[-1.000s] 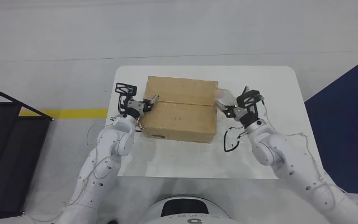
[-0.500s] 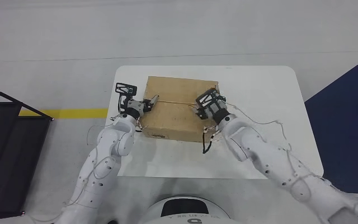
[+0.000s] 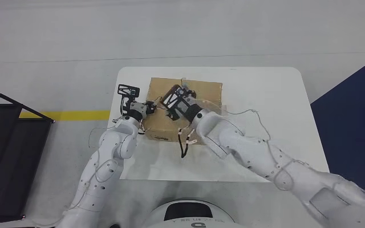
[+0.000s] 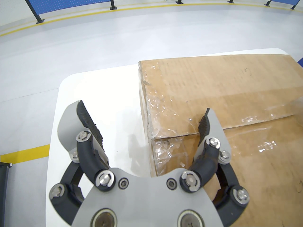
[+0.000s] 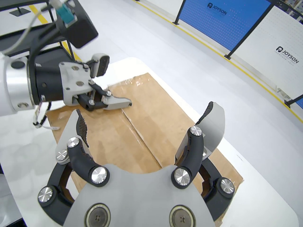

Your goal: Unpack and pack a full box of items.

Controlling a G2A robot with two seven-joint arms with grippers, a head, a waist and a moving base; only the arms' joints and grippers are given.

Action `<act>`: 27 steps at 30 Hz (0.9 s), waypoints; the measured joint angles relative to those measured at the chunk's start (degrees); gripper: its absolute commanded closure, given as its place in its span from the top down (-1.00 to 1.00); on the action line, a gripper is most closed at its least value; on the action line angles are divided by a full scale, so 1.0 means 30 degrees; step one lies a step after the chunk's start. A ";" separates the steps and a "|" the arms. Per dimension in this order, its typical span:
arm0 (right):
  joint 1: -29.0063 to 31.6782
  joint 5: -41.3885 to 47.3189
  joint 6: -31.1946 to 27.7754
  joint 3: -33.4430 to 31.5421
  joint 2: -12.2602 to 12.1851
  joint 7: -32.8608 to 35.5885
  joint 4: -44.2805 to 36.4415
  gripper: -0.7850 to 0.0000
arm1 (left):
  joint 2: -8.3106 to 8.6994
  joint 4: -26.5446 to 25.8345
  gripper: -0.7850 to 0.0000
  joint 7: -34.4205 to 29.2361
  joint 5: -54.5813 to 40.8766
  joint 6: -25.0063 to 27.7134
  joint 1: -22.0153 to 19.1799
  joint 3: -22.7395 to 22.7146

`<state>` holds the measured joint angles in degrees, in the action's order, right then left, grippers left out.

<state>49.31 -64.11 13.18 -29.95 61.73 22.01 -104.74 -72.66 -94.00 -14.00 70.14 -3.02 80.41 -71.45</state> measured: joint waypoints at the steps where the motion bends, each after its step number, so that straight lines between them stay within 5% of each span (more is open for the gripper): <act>1: 0.0085 0.0192 0.0124 -0.0276 0.0019 -0.0200 -0.0063 1.00 | 0.0000 0.0000 1.00 0.0000 0.0000 0.0000 0.0000 0.0000; 8: 0.3206 0.2174 -0.1384 -0.4707 -0.1127 -0.2273 -0.0820 1.00 | 0.0000 0.0000 1.00 0.0000 0.0000 0.0000 0.0000 0.0000; 12: 0.5466 0.2982 -0.4707 -0.7711 -0.1922 -0.2520 -0.0842 1.00 | 0.0000 0.0000 1.00 0.0000 0.0000 0.0000 0.0000 0.0000; 21: 0.5401 0.3062 -0.4207 -0.7432 -0.1888 -0.2609 -0.0821 1.00 | 0.0000 0.0000 1.00 0.0000 0.0000 0.0000 0.0000 0.0000; 27: 0.8081 0.8146 -0.7294 -1.0717 -0.2327 -0.5223 0.0379 1.00 | 0.0000 0.0000 1.00 0.0000 0.0000 0.0000 0.0000 0.0000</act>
<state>73.55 -39.67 -8.70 -62.10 54.75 6.34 -103.60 -72.66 -94.00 -14.00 70.14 -3.02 80.41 -71.45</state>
